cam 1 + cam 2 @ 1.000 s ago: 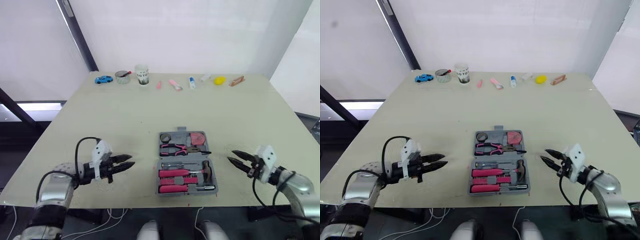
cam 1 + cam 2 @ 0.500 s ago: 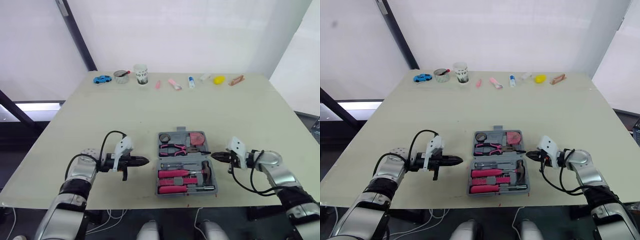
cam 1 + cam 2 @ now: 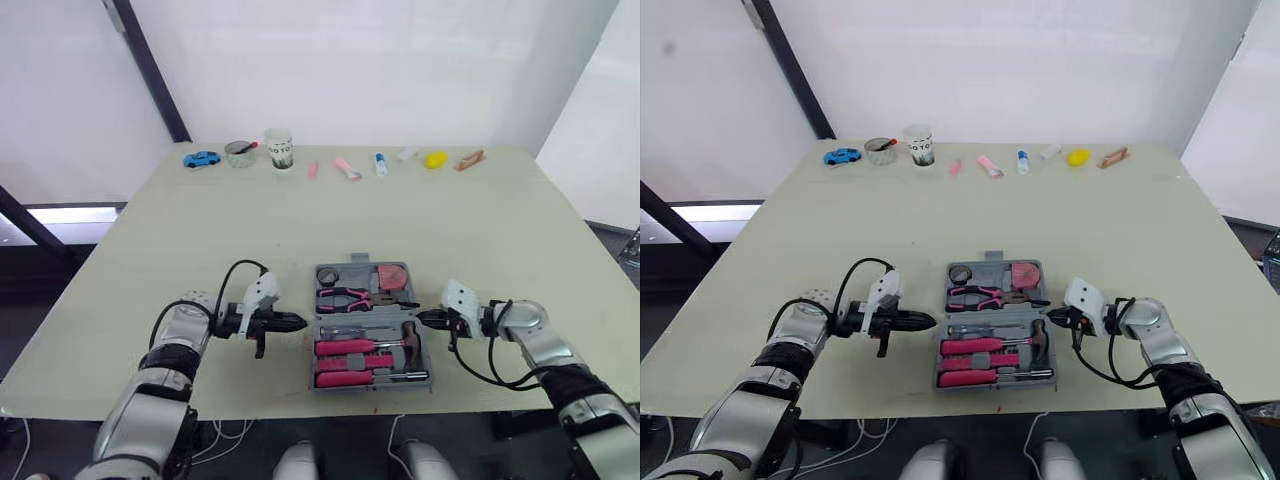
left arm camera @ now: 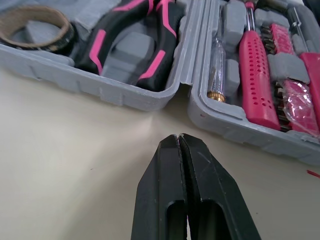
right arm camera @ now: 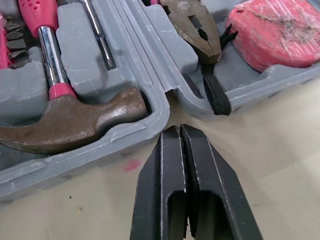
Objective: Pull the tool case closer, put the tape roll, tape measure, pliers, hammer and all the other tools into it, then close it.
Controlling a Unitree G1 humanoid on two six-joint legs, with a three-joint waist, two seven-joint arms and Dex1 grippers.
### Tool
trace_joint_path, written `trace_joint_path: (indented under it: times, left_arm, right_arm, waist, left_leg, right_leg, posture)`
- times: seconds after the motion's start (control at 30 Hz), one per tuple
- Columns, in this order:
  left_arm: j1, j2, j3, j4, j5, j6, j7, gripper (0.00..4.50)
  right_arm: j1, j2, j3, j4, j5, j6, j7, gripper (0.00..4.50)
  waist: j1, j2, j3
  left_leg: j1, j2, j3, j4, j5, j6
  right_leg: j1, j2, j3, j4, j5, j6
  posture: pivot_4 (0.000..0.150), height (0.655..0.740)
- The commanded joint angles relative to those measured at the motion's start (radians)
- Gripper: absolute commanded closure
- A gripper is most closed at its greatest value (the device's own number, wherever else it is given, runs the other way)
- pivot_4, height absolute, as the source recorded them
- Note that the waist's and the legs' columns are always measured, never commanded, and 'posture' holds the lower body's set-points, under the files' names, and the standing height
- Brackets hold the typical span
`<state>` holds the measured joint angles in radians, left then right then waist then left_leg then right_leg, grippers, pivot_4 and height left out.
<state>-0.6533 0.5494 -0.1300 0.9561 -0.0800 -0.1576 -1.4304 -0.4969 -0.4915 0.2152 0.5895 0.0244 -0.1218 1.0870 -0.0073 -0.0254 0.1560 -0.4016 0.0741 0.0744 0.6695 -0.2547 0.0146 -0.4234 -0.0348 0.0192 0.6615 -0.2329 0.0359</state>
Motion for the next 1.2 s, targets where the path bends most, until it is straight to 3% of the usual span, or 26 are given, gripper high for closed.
trace_joint_path:
  times: [0.03, 0.5, 1.2]
  left_arm:
    - [-0.026, -0.012, -0.007, 0.031, 0.024, -0.041, 0.014, 4.44]
    - [-0.067, -0.077, -0.003, 0.088, 0.043, -0.042, -0.019, 4.44]
    - [-0.011, -0.075, -0.019, 0.018, 0.048, 0.006, -0.095, 4.44]
  right_arm:
    - [-0.024, 0.009, 0.0, 0.001, -0.002, -0.027, 0.007, 4.46]
    - [-0.024, 0.036, 0.01, -0.012, 0.013, 0.001, 0.059, 4.46]
    - [0.038, 0.026, 0.017, -0.115, 0.024, 0.109, 0.127, 4.46]
  waist:
    - [-0.004, 0.0, 0.0]
    - [-0.007, 0.0, 0.0]
    - [-0.007, 0.0, 0.0]
  left_leg:
    - [0.0, 0.0, 0.0, 0.0, 0.0, 0.0]
    - [0.0, 0.0, 0.0, 0.0, 0.0, 0.0]
    - [0.0, 0.0, 0.0, 0.0, 0.0, 0.0]
  right_leg:
    - [0.0, 0.0, 0.0, 0.0, 0.0, 0.0]
    - [0.0, 0.0, 0.0, 0.0, 0.0, 0.0]
    - [0.0, 0.0, 0.0, 0.0, 0.0, 0.0]
  posture:
    - [0.15, 0.74]
    - [0.15, 0.74]
    - [0.15, 0.74]
